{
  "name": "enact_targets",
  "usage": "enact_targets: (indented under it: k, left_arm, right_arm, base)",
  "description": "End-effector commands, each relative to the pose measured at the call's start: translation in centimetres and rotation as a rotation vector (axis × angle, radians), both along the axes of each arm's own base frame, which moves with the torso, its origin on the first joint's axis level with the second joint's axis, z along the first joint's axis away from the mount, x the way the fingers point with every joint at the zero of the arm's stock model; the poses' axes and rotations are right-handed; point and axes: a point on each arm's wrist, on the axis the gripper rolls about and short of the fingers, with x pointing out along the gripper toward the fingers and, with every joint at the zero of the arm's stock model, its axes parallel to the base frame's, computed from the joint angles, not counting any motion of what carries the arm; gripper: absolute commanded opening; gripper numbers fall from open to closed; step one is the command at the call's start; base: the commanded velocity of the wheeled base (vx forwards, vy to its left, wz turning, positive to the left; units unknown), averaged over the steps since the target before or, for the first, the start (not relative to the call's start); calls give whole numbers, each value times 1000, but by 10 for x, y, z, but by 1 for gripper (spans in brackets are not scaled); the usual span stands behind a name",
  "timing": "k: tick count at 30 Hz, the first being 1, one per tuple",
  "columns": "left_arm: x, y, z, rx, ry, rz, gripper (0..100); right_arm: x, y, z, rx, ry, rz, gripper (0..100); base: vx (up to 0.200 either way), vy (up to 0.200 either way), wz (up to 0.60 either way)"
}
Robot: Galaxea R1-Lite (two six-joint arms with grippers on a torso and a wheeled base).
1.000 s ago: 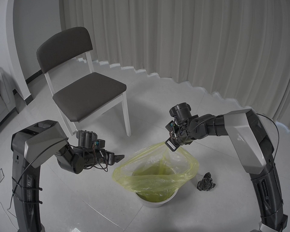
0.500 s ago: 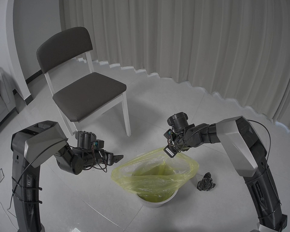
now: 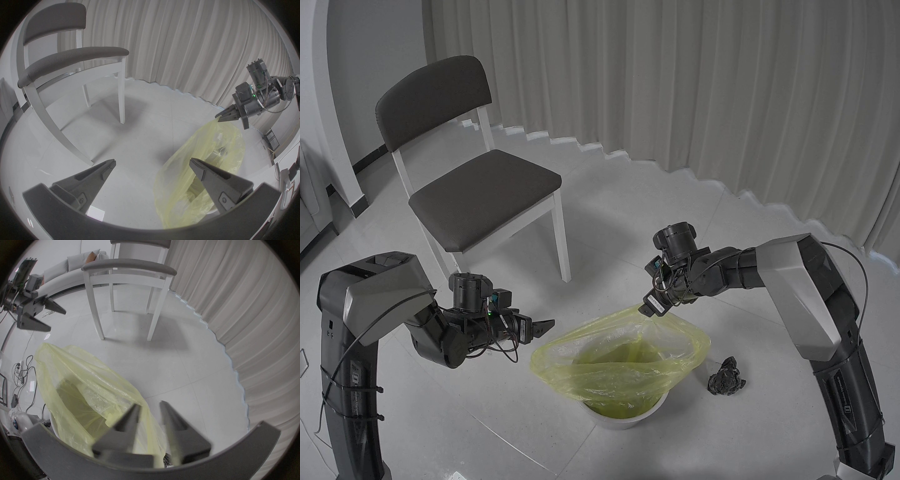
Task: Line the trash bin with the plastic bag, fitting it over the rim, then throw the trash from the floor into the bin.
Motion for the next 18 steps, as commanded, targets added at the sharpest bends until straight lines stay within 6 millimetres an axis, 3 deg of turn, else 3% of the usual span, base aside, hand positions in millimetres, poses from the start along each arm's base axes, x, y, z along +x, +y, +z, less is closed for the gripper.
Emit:
enact_targets:
  k: [1,4,7,14,16,18]
  left_arm:
    - [1,1,-2,1,0,-4,100]
    - [2,0,-1,-5,0,-4,100]
    - [0,-1,-2,-6,-1,-6,100]
    - [-3,-2,-9,-2,14,-9,100]
    - [-3,-3,-9,-5,6,-10,100]
    - [-4,-3,-12,-5,6,-12,100]
  right_arm:
    - [2,-6,13,9,-20,-12,100]
    - [2,-8,11,9,-14,-16,100]
    - [4,-11,7,6,-7,-23,100]
    - [2,-13,7,17,24,-32,100]
    - [-5,-16,0,0,70,-32,100]
    - [-14,-19,9,-2,84,-30,100]
  base:
    - [200,200,0]
    - [200,200,0]
    - [200,0,0]
    - [0,0,0]
    - [0,0,0]
    - [0,0,0]
